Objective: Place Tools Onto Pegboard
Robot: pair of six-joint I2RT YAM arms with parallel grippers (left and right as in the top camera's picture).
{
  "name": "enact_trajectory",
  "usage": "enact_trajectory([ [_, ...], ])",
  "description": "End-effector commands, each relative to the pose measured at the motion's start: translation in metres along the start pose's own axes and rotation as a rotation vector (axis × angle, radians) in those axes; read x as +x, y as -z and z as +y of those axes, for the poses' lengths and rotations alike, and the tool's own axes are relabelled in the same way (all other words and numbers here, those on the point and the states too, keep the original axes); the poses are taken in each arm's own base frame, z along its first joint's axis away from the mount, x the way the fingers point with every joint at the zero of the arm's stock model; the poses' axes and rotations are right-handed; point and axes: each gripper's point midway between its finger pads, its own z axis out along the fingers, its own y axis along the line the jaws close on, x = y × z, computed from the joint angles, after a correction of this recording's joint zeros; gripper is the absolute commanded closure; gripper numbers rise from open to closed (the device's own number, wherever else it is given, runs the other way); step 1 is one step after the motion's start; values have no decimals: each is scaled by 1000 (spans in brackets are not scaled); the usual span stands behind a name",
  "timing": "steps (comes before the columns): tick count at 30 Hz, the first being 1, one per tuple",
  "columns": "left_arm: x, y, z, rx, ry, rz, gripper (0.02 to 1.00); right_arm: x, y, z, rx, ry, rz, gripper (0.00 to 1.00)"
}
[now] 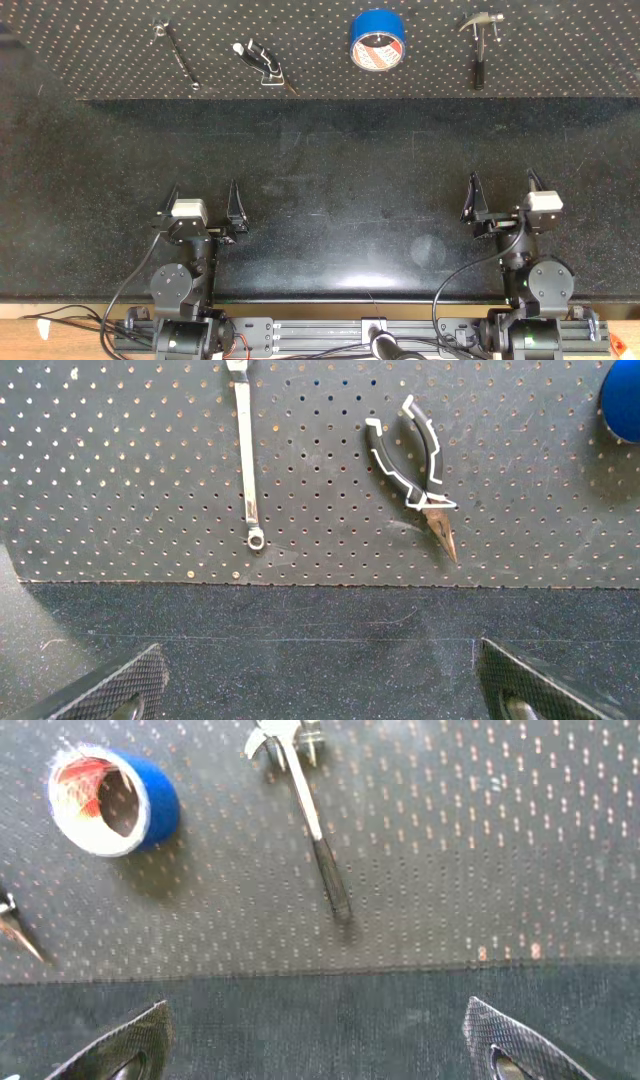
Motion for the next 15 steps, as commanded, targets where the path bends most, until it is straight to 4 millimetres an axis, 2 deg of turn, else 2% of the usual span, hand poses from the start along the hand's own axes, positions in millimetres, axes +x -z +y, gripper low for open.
enact_trajectory([
  [1, 1, 0, -1, 6, -16, 0, 23, 18, 3, -10, 62, -98, 61, 53],
  [6, 1, 0, -1, 6, -16, 0, 23, 14, 4, -3, 31, -72, 41, 53],
  [8, 1, 0, -1, 6, -16, 0, 23, 14, 4, 4, -3, 111, 45, 53],
  [9, 1, 0, -1, 6, -16, 0, 23, 14, 4, 4, -4, 143, 45, 53],
  [15, 1, 0, -1, 6, -16, 0, 25, 14, 4, 4, -3, 169, 45, 53],
])
